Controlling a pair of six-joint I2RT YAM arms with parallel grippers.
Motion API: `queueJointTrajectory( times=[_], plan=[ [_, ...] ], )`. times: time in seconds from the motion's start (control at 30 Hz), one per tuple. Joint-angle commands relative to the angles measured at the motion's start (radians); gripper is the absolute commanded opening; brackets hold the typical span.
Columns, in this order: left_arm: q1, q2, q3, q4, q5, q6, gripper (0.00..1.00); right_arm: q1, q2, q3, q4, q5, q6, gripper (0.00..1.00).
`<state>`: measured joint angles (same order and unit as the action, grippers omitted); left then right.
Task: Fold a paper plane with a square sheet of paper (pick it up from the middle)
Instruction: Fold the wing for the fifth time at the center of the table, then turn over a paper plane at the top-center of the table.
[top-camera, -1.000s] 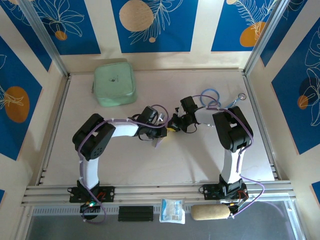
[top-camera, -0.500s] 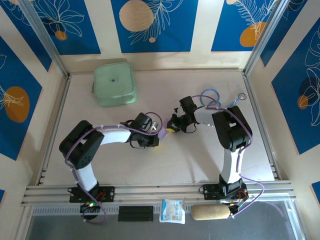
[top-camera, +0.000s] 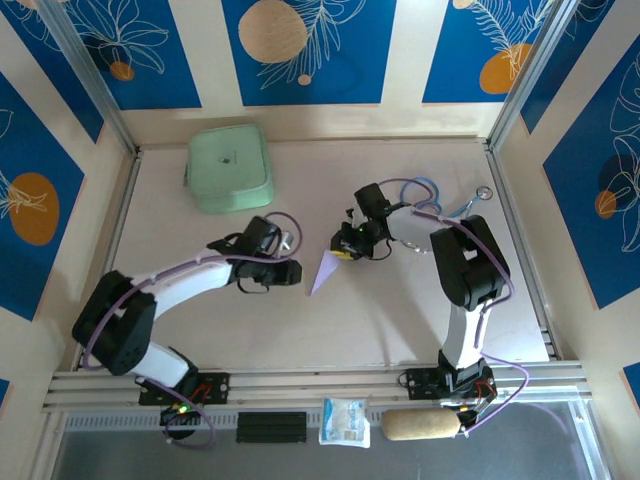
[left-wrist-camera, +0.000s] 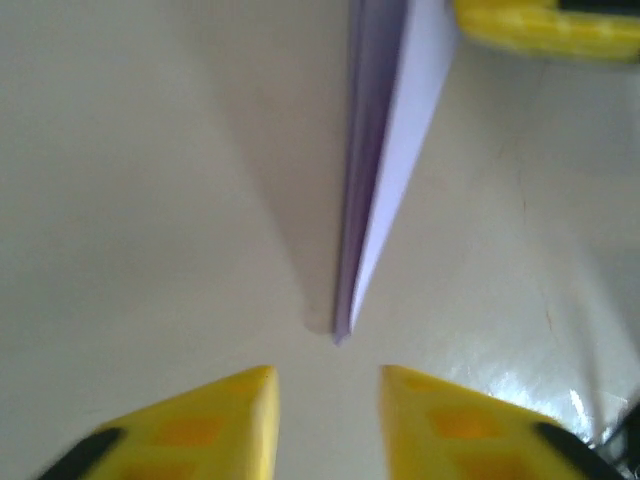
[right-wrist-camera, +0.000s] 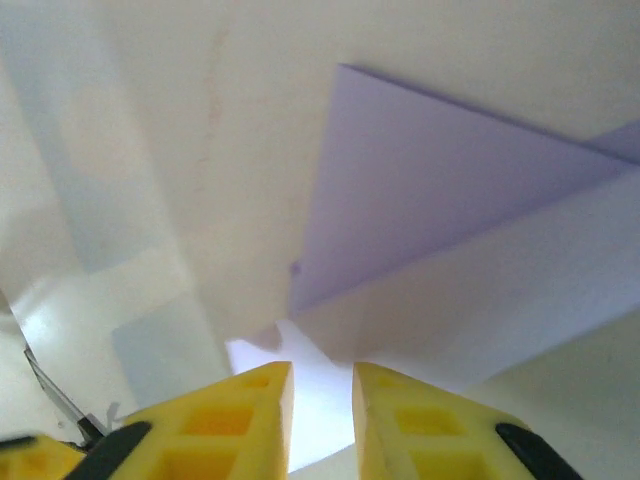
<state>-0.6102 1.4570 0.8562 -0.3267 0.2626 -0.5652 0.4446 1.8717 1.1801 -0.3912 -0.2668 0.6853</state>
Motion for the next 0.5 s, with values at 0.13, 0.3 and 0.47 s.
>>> queueJointTrajectory(
  times=[0.13,0.3,0.47],
  plan=[
    [0.118,-0.168,-0.038,-0.058,-0.262,0.003,0.80,0.092,-0.095,0.106,-0.278,0.291,0.061,0.43],
    [0.174,-0.212,-0.066,-0.035,-0.290,-0.007,0.94,0.188,-0.024,0.209,-0.409,0.473,0.147,0.48],
    [0.211,-0.212,-0.113,0.034,-0.239,-0.026,0.99,0.267,0.115,0.373,-0.545,0.592,0.232,0.52]
  ],
)
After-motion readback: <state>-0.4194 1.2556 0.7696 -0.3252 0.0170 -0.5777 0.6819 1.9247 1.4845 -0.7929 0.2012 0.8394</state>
